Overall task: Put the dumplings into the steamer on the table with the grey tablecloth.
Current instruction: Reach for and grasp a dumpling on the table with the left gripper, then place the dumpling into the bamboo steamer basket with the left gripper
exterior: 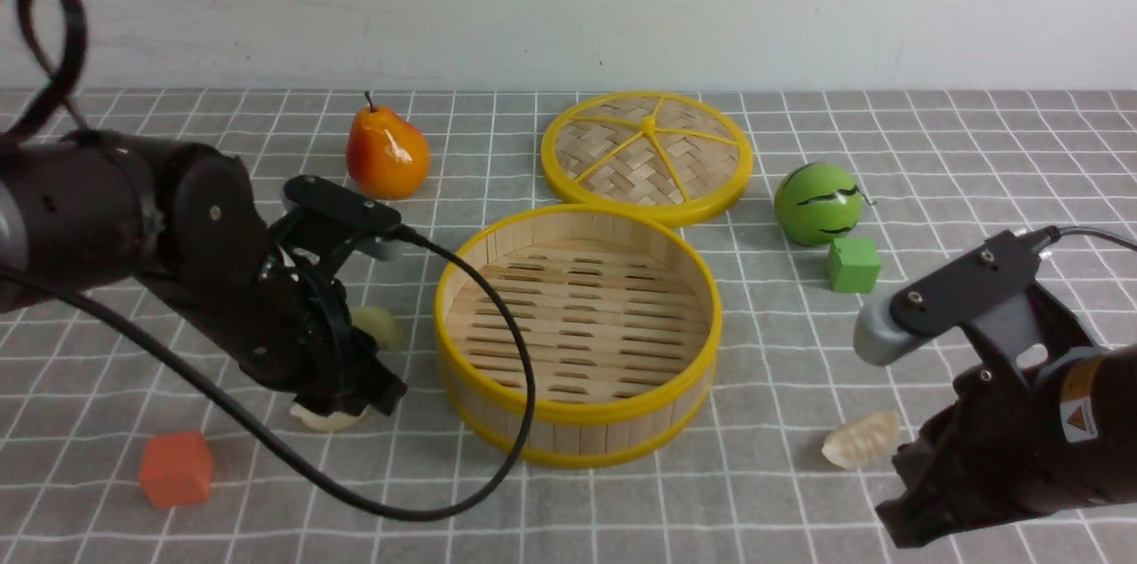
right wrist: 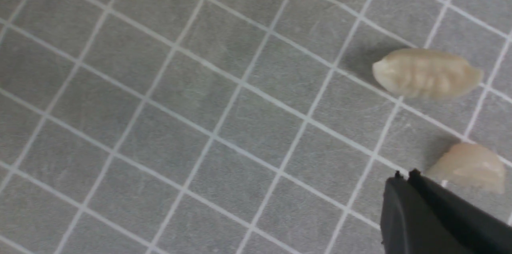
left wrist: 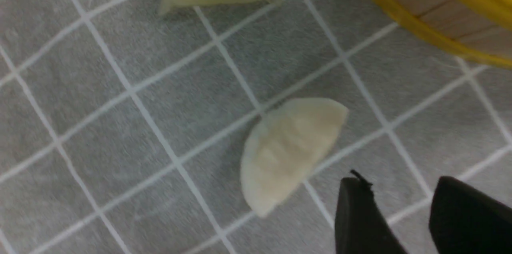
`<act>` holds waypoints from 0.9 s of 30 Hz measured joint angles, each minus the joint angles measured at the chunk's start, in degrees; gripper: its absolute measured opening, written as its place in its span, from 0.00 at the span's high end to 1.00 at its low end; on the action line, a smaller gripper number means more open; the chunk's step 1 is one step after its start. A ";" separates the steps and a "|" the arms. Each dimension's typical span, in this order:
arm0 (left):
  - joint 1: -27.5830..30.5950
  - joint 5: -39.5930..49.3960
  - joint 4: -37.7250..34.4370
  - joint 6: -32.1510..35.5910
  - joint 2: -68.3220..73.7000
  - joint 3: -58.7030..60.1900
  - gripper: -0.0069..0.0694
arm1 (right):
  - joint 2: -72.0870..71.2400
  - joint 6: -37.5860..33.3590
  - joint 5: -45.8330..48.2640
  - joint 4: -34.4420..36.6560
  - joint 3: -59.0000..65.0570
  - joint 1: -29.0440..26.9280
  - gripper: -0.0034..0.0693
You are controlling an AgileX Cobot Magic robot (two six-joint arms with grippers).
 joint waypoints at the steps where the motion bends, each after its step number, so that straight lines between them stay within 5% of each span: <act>1: 0.00 -1.23 1.54 0.18 1.61 -0.04 0.49 | 0.00 -1.31 0.00 1.90 0.00 0.00 0.97; 6: 0.00 -5.67 3.72 -0.30 6.91 -0.40 0.42 | 0.00 -5.02 -0.06 5.33 0.00 0.05 0.97; 12: 0.06 -9.76 5.20 -10.38 8.61 -1.02 0.65 | 0.00 -5.99 -0.10 6.84 0.00 0.05 0.96; 18: 0.01 -9.21 5.83 -19.81 7.71 -1.04 0.65 | 0.00 -6.20 -0.45 6.84 0.00 0.05 0.96; 27: -0.71 -2.12 -7.22 -20.14 -2.47 -8.48 0.71 | 0.00 -6.20 -2.68 7.05 0.00 0.05 0.95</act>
